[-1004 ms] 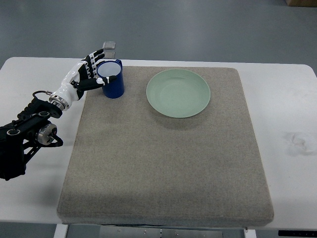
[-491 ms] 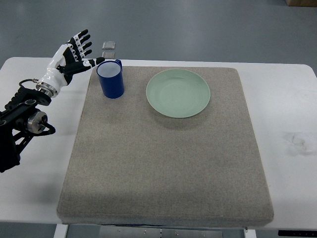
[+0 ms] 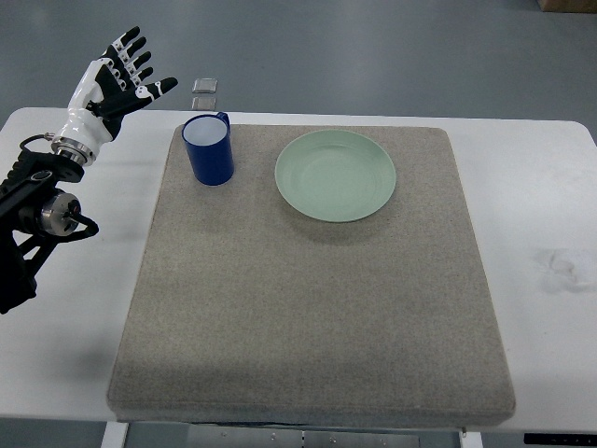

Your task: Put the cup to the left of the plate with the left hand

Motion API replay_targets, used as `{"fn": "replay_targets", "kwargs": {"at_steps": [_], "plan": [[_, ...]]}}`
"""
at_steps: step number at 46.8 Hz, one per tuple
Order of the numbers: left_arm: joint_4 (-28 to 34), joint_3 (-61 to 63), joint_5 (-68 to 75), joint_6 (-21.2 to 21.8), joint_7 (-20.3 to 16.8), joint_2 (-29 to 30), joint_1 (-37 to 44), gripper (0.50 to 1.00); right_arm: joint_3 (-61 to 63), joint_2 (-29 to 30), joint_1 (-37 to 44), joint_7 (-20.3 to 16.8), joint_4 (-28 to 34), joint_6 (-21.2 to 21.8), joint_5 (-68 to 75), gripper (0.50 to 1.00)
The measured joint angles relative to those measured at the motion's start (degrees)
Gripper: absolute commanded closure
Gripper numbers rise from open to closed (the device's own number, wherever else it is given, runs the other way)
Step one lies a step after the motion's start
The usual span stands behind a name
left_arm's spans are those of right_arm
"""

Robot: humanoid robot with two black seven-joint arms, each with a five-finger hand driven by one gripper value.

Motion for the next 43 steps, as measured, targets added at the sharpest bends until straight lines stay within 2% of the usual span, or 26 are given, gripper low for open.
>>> {"fn": "replay_targets", "kwargs": {"at_steps": [17, 43], "plan": [[5.4, -0.6, -9.4, -7.1, 0.0, -1.8, -2.4, 0.504, 0.0, 0.0, 0.0, 0.0, 0.0, 0.0, 0.0, 0.568], [5.8, -0.2, -9.3, -7.1, 0.0, -2.0, -2.9, 0.504, 0.1, 0.0, 0.1, 0.0, 0.6, 0.7, 0.0, 0.568]]}}
